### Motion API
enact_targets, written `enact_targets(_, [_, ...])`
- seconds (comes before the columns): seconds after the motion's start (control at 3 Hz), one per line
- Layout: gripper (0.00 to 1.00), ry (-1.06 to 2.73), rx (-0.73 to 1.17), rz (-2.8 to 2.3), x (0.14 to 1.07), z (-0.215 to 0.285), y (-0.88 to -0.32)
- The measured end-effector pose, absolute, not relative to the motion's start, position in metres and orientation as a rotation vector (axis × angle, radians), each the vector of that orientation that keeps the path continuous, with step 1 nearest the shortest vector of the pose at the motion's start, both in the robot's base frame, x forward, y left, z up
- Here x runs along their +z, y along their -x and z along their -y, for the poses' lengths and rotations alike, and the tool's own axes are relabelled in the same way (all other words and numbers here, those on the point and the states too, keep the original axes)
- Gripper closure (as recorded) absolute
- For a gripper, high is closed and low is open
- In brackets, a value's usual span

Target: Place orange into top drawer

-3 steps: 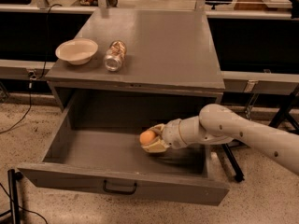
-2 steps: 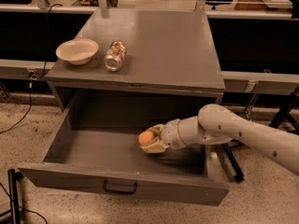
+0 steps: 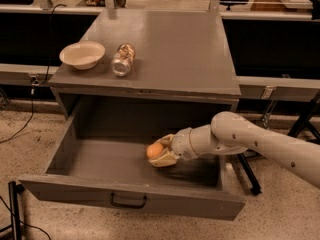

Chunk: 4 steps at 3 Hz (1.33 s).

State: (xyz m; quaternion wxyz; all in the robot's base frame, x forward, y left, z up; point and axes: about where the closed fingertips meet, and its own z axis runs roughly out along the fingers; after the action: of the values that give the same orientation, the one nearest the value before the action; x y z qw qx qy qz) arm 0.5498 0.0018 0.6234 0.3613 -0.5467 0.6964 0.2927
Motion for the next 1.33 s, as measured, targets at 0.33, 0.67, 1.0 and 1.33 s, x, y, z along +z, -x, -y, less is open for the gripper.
enact_targets(0.33, [0.14,1.411,0.757,-1.793,0.6229,-0.0036,-0.5492])
enact_targets(0.67, [0.0,1.414,0.761,-1.791,0.6224,-0.0053,-0.5486])
enact_targets(1.0, [0.0,1.414,0.761,-1.791,0.6224,-0.0053,-0.5486])
enact_targets(1.33, [0.0,1.437,0.73,-1.772,0.6297,-0.0037,-0.5459])
